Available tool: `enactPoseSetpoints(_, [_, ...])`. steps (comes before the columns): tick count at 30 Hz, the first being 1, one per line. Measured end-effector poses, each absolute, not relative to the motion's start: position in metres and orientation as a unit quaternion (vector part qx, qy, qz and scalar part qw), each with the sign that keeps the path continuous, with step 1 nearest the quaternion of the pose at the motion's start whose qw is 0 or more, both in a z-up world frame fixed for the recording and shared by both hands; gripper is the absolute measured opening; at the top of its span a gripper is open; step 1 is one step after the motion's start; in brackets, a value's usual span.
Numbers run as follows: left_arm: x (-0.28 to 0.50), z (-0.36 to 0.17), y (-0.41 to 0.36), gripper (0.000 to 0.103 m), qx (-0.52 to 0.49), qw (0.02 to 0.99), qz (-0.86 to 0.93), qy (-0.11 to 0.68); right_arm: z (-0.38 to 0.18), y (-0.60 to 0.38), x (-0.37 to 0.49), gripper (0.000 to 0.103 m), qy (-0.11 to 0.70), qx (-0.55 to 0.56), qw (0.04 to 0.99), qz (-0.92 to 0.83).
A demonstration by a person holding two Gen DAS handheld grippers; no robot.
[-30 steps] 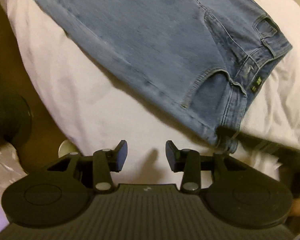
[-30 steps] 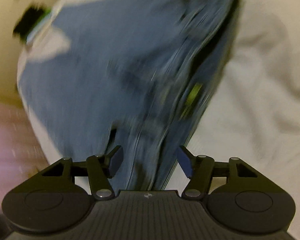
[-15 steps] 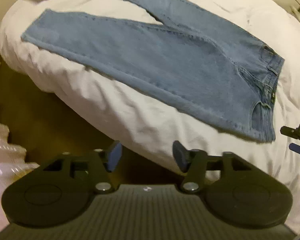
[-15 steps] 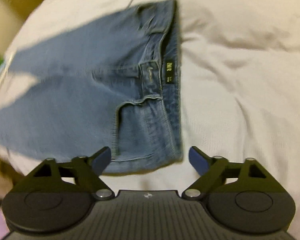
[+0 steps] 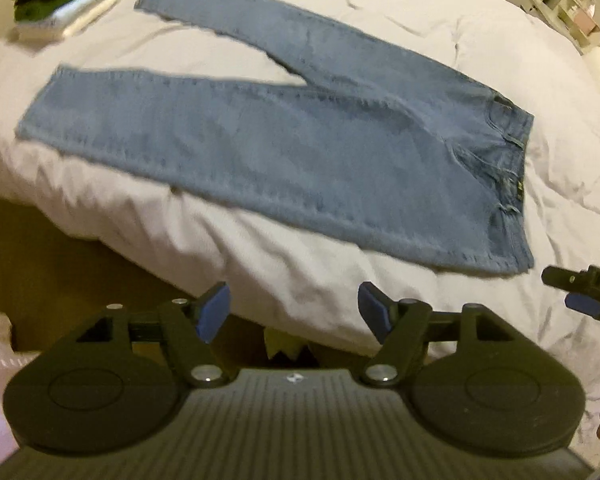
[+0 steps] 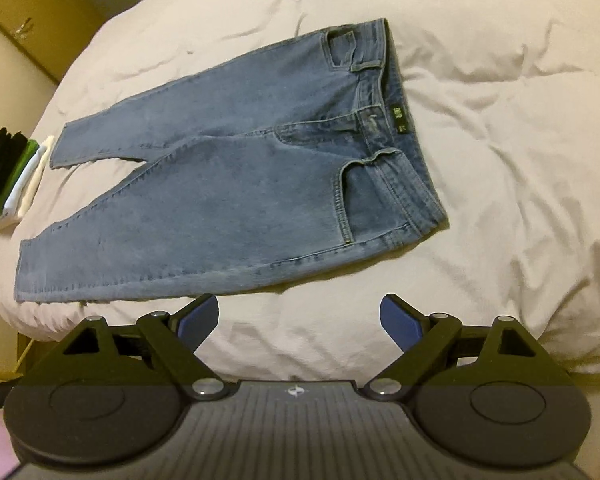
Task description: Fold clothes
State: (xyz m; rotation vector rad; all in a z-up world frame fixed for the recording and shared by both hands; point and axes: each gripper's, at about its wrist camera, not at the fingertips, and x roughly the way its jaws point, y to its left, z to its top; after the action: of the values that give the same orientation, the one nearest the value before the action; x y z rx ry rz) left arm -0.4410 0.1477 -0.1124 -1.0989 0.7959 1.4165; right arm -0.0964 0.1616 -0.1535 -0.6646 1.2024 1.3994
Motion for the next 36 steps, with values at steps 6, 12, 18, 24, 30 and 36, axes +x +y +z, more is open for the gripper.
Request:
enactPoseSetpoints(6, [-0.466, -0.108, 0.201, 0.069, -0.444, 0.547, 0.615, 0.355, -0.167, 0.200, -0.140, 0.090, 0.503, -0.307, 0.546, 0.595])
enactPoseSetpoints(12, [-0.484, -0.096, 0.235, 0.076, -0.426, 0.551, 0.627, 0.347, -0.157, 0.243, -0.174, 0.090, 0.485, -0.322, 0.537, 0.611])
enactPoseSetpoints(18, [-0.501, -0.091, 0.258, 0.075, -0.412, 0.569, 0.611, 0.365, -0.146, 0.264, -0.191, 0.090, 0.479, -0.317, 0.549, 0.608])
enactPoseSetpoints(24, [-0.515, -0.091, 0.277, 0.076, -0.373, 0.612, 0.567, 0.406, -0.140, 0.254, -0.197, 0.090, 0.497, -0.279, 0.590, 0.572])
enactPoseSetpoints(30, [-0.530, -0.091, 0.281, 0.076, -0.339, 0.645, 0.530, 0.434, -0.139, 0.217, -0.212, 0.090, 0.520, -0.234, 0.637, 0.519])
enactPoseSetpoints(36, [-0.538, -0.093, 0.271, 0.076, -0.323, 0.652, 0.517, 0.452, -0.136, 0.184, -0.232, 0.090, 0.518, -0.223, 0.667, 0.487])
